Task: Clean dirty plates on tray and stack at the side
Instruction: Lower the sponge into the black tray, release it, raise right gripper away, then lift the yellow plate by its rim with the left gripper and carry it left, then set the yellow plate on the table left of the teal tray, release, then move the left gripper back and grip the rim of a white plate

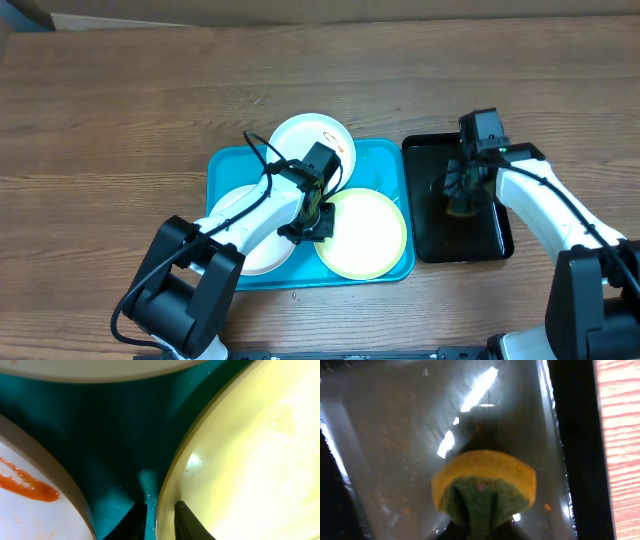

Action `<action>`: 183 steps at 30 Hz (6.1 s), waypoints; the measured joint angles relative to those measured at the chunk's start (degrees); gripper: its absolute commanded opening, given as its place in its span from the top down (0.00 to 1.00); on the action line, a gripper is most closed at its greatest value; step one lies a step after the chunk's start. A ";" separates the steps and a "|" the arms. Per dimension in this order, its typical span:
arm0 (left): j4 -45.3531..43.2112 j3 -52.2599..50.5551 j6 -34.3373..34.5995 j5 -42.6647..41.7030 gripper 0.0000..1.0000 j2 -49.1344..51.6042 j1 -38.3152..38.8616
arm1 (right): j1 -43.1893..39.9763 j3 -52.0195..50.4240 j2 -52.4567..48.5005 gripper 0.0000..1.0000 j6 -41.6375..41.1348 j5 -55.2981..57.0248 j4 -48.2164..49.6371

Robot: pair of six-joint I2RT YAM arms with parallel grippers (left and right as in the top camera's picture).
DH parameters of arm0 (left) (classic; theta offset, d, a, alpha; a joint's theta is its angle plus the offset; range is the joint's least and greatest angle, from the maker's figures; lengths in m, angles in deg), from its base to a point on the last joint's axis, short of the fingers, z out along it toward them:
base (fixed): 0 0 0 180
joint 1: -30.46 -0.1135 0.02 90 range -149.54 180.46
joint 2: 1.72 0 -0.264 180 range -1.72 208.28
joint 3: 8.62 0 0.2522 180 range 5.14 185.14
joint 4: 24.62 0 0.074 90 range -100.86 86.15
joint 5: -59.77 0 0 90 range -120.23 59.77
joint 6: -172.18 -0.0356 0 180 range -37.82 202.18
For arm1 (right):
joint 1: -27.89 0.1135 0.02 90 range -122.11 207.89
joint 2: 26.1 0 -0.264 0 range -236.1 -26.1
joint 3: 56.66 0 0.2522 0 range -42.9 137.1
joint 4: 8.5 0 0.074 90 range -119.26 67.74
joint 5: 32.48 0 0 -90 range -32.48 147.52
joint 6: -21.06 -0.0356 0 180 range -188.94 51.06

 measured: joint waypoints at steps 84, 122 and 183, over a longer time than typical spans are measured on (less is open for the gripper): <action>-7.02 32.70 -17.33 63.71 0.96 0.00 34.32 | -24.48 18.86 0.11 0.00 0.94 -6.84 -15.52; -10.60 32.72 -14.47 47.52 0.96 0.00 28.26 | -24.48 18.86 0.11 0.00 0.96 -6.84 -15.50; -14.05 8.59 -8.76 -2.91 0.47 -0.07 -56.50 | -24.48 18.86 0.11 0.00 0.94 -6.84 -15.54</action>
